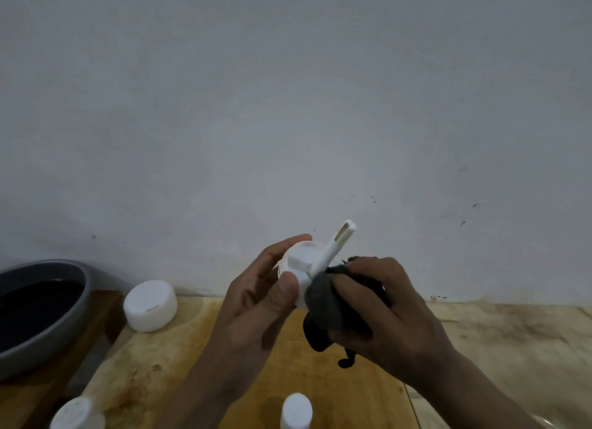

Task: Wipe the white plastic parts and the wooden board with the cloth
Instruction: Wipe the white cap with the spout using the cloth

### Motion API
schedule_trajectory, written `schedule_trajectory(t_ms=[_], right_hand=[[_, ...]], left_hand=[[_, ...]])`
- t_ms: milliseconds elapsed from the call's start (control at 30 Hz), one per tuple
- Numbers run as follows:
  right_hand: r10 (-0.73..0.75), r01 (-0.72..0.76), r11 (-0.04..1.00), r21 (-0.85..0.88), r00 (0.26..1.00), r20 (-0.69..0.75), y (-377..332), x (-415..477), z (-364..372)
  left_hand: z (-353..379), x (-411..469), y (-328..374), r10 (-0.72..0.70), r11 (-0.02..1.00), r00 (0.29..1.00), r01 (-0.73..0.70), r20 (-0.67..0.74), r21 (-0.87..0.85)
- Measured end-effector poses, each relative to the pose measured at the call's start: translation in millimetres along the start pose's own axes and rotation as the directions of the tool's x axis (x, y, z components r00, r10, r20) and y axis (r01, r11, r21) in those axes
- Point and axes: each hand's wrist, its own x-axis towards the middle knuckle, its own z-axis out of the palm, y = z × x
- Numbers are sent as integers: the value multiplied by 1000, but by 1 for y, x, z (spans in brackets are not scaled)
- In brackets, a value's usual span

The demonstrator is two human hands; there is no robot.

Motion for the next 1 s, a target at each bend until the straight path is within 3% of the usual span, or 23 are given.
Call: schedule_trajectory(t_ms=[167,267,367,500,633,733,900,1000], right_hand=[[-75,76,997,-3,996,38,5,-1,-12],[-48,47,999,16,998,33,11,0,-12],[-12,12,1000,-2,1000,9,15,3,-11],[6,-7,1000,-24,1000,-18,12,4,-13],[-35,34,999,16,999,39,5,1,-17],[-57,56,998,17,995,79,7,3,-23],[4,-3,1000,-27,999,43,11,6,-21],[32,-32,999,-14,999,38,9,3,-20]], left_hand=[[-5,-3,7,-96,992,986,105,136,-63],[0,1,4,-144,984,984,154,109,-90],[6,5,0,-58,998,998,58,1,-1],[7,3,-1,71,983,997,-75,33,166],[-5,2,3,-45,998,991,49,123,-36],[-9,0,5,-93,989,969,116,230,-87],[4,7,-3,-70,997,996,69,61,25],[7,5,-1,-3,992,998,-4,58,127]])
